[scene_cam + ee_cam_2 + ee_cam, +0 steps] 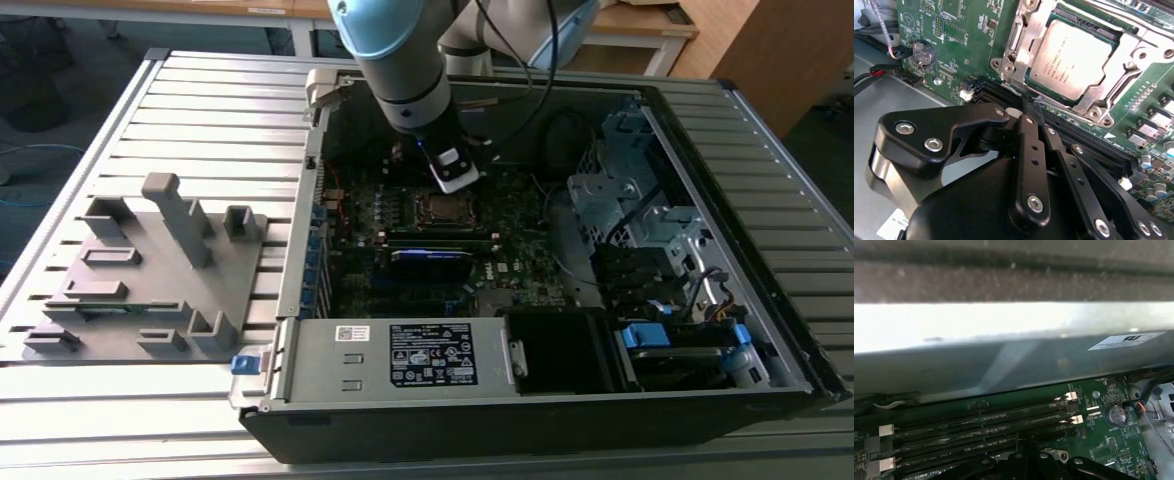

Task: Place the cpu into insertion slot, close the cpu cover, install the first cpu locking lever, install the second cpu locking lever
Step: 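Install the first cpu locking lever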

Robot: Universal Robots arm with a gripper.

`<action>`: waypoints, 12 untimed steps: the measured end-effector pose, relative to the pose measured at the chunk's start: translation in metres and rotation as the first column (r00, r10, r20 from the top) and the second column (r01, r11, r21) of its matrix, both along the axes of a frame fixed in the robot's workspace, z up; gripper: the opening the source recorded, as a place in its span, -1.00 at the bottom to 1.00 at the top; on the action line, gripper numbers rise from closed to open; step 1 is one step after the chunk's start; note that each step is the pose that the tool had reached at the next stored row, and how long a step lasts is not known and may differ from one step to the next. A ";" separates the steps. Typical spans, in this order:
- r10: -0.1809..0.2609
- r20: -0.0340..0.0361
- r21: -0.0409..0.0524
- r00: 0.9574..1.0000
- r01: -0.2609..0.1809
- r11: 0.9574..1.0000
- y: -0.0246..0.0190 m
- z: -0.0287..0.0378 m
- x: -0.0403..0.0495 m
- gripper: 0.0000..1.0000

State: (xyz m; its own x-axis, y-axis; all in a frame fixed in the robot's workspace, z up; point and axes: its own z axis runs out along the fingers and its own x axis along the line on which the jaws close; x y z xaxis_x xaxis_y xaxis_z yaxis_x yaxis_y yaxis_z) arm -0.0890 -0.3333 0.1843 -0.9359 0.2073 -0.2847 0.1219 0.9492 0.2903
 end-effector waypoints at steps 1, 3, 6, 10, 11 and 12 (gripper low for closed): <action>0.000 0.001 -0.001 1.000 0.000 1.000 0.0000 -0.0005 0.0000 -0.80; 0.000 0.003 -0.003 1.000 0.000 1.000 0.0001 -0.0014 0.0000 -0.80; 0.000 0.004 -0.005 1.000 0.000 1.000 0.0000 -0.0024 0.0001 -0.80; 0.000 0.004 -0.001 1.000 0.000 1.000 0.0001 -0.0021 0.0000 -0.80; 0.000 0.004 0.001 1.000 0.000 1.000 0.0002 -0.0014 0.0001 -0.80; 0.000 0.004 0.001 1.000 0.000 1.000 0.0001 0.0000 0.0001 -0.80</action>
